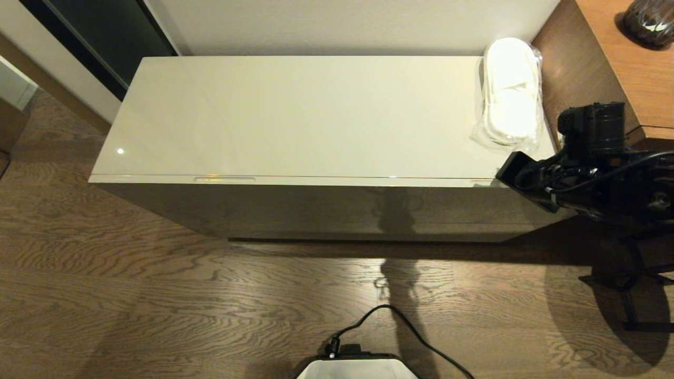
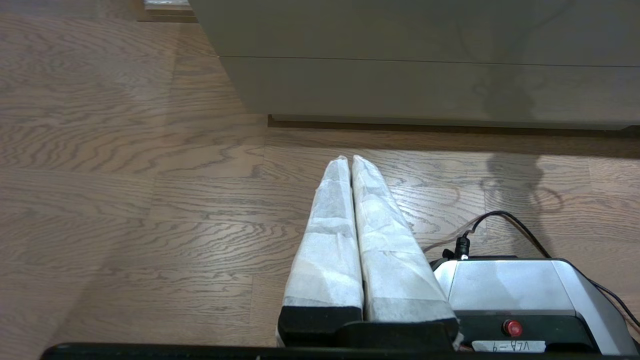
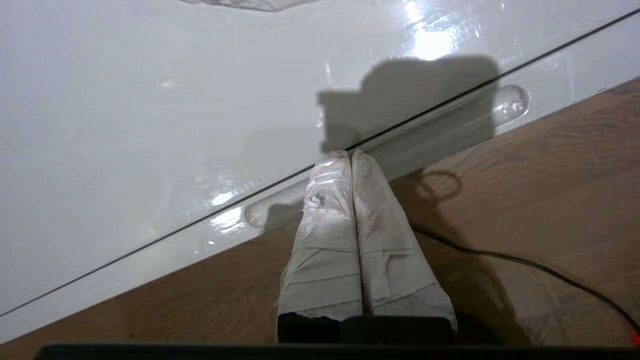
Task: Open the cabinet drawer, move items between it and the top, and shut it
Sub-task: Open the drawer
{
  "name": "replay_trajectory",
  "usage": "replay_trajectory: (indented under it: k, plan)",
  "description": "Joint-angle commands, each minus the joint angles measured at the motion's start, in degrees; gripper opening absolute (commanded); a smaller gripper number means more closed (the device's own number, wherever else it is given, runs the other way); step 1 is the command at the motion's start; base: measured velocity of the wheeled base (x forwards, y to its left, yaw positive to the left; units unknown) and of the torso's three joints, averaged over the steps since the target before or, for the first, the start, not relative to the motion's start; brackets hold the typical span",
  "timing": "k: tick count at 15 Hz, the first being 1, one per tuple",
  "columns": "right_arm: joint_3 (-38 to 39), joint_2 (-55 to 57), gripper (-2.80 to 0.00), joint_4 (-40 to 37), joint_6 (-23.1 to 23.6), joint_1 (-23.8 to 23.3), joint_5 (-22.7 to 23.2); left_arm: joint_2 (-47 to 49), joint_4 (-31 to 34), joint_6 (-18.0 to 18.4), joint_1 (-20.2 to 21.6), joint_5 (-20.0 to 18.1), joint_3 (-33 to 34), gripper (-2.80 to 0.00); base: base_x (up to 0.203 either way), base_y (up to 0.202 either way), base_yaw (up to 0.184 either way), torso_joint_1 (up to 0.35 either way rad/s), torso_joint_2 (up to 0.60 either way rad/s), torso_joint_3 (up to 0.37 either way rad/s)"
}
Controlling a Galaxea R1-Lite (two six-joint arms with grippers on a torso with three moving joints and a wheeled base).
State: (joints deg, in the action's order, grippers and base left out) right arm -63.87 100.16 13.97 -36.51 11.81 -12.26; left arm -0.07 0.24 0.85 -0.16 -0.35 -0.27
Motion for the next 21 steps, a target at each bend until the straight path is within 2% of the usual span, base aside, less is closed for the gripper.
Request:
replay_trajectory:
  k: [1, 8, 11, 13, 14, 15, 21]
  plan:
    - [-0.37, 0.47, -2.80, -0.08, -0.74, 0.05, -0.13, -0.01, 0.02, -0.06, -0.02, 0.00, 0.00, -2.80, 0.000, 0.000, 0.000, 0.000, 0.00, 0.000]
    - [0.61, 1.85, -2.80, -0.63, -2.66, -0.04, 0.06, 0.04, 0.02, 0.02, -0.02, 0.00, 0.00, -2.80, 0.000, 0.000, 0.000, 0.000, 0.00, 0.000]
    - [1.60, 2.78, -2.80, -4.21, -5.80, -0.04, 1.38, -0.01, 0.02, 0.03, -0.02, 0.00, 0.00, -2.80, 0.000, 0.000, 0.000, 0.000, 0.00, 0.000]
    - [3.86, 1.60, -2.80, -7.94, -7.10, -0.04, 7.64, -0.01, 0.02, -0.04, -0.02, 0.00, 0.00, -2.80, 0.000, 0.000, 0.000, 0.000, 0.00, 0.000]
    - [4.27, 1.14, -2.80, -10.61, -7.33, -0.12, 9.22, -0.01, 0.02, 0.03, -0.02, 0.00, 0.00, -2.80, 0.000, 0.000, 0.000, 0.000, 0.00, 0.000]
    - [4.49, 1.03, -2.80, -13.42, -7.41, -0.33, 9.75, -0.01, 0.02, 0.03, -0.02, 0.00, 0.00, -2.80, 0.000, 0.000, 0.000, 0.000, 0.00, 0.000]
    - [7.26, -0.43, -2.80, -15.84, -7.31, -1.02, 12.65, -0.01, 0.02, 0.02, -0.02, 0.00, 0.00, -2.80, 0.000, 0.000, 0.000, 0.000, 0.00, 0.000]
